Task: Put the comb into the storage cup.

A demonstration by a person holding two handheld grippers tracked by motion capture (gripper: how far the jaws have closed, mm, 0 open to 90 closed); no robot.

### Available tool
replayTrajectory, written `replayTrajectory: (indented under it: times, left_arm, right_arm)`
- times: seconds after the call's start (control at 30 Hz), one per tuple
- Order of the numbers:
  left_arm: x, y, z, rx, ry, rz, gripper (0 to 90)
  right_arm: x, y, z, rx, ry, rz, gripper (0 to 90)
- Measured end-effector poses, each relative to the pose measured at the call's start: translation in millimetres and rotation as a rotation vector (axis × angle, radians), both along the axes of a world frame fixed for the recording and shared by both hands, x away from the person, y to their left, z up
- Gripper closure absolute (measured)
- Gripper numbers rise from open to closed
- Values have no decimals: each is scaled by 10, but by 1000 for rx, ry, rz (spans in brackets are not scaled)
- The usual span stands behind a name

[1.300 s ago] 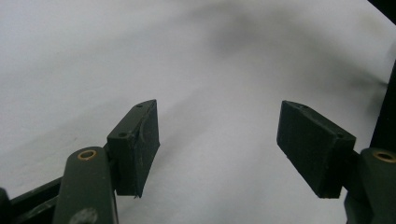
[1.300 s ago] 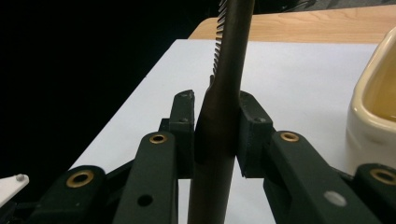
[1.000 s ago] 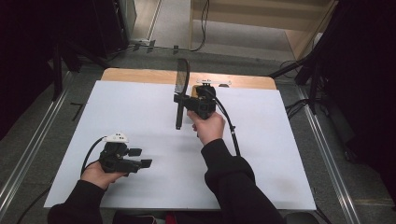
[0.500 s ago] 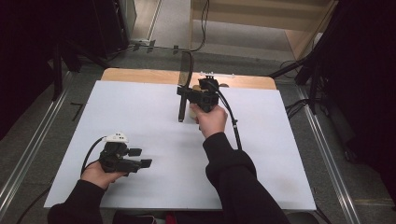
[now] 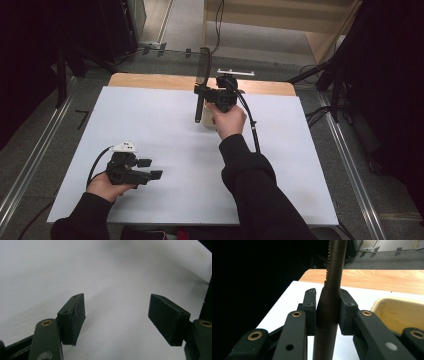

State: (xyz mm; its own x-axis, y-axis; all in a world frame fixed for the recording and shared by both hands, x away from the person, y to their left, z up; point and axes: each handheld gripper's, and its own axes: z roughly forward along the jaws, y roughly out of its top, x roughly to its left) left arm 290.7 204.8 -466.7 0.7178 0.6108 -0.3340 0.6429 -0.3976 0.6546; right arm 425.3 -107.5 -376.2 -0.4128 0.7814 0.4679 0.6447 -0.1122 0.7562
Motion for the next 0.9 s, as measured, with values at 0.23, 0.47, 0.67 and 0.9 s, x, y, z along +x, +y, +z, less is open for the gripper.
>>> replayTrajectory:
  times: [0.23,0.47,0.67,0.9]
  left_arm:
    - [3,2,0,-1,1,-2,303]
    - [5,3,0,-4,2,-3,304]
    - [6,1,0,-3,2,-4,303]
    - [9,-8,-5,1,2,-10,303]
  right_arm:
    - [75,-64,69,-17,-13,-25,700]
    - [176,-169,138,-35,-29,-64,700]
    - [244,-258,153,-43,-34,-96,700]
    - [328,-355,136,-36,-50,-134,700]
